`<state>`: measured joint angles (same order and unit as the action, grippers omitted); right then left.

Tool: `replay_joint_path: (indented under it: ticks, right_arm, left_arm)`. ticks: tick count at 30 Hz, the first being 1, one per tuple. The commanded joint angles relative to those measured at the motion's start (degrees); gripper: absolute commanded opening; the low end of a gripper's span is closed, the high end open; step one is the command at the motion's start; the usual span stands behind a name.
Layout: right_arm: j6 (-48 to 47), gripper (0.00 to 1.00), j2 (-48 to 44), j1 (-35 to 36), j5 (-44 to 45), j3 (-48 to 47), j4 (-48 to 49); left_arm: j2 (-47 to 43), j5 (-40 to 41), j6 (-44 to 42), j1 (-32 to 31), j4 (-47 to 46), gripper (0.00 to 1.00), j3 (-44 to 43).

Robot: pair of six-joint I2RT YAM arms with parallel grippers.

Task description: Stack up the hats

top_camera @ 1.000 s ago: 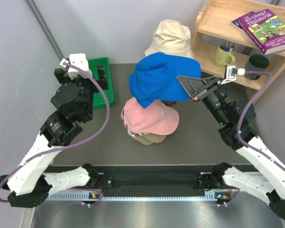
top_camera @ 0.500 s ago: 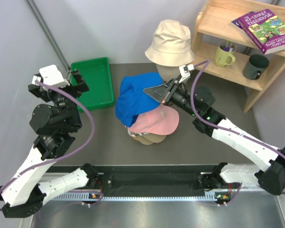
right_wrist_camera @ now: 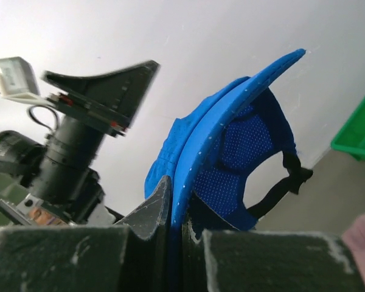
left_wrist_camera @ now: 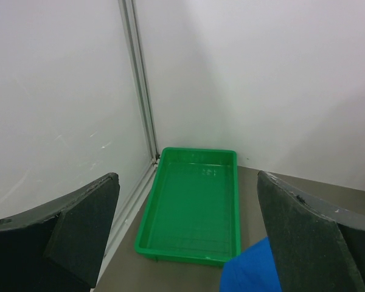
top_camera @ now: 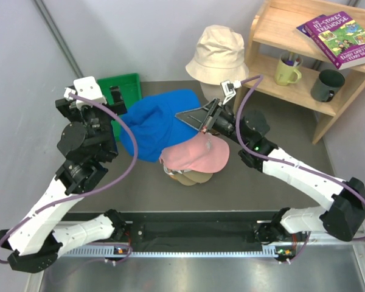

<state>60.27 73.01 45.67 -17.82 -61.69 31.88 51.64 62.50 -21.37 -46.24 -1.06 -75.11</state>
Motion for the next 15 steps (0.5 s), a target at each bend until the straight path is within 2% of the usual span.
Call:
replay_joint_path:
  ticks: [1, 15]
  right_arm:
    - [4.1, 0.00, -1.1, -4.0, -4.0, 6.6, 6.3]
    - [6.6, 0.00, -14.8, -16.7, -4.6, 25.8, 3.6]
  left_arm:
    - [0.4, -0.9, 1.7, 0.0, -0.1, 0.99, -2.7]
    - [3.0, -1.9, 4.8, 0.0, 0.8, 0.99, -3.0]
